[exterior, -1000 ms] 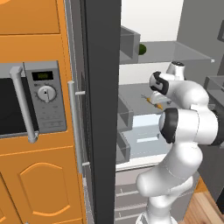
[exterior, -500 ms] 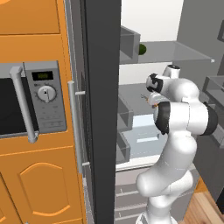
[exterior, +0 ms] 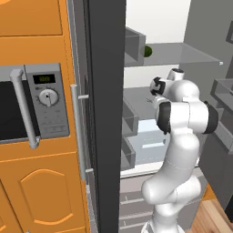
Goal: Place the cold items (lime and carrot) from the fridge in one tupperware on the dining counter. Place the warm items (hot dog and kebab skewer) in the stove area in another tupperware.
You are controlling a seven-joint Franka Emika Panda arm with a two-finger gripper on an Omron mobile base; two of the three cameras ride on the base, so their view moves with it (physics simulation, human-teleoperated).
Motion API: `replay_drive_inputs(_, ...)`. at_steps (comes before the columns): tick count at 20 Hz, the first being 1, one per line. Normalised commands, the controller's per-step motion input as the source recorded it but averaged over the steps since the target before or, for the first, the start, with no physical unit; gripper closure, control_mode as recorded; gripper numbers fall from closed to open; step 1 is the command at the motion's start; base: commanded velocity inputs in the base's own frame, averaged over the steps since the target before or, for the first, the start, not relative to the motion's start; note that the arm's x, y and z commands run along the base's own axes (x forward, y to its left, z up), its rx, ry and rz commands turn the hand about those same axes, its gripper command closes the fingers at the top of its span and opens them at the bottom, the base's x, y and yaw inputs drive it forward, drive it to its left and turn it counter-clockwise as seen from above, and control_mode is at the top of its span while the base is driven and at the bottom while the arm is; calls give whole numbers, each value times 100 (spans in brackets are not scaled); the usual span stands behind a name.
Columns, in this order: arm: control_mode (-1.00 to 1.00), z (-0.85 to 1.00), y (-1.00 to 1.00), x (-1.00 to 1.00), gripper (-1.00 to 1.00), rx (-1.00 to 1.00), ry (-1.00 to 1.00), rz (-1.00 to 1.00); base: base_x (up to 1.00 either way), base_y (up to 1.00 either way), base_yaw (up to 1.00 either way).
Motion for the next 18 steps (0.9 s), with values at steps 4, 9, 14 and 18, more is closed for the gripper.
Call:
replay_drive_inputs(4, -100, -19, 0, 22, -100, -1, 0, 1, 0, 0, 0)
replay_drive_inputs(9, -100, -57, 15, 3, 100, -14, -1, 6, 0, 0, 0)
replay_drive_inputs(14, -100, -57, 18, -7, 100, -8, -1, 9, 0, 0, 0)
replay_drive_inputs(18, -100, -44, 22, -22, 100, -1, 1, 8, 0, 0, 0)
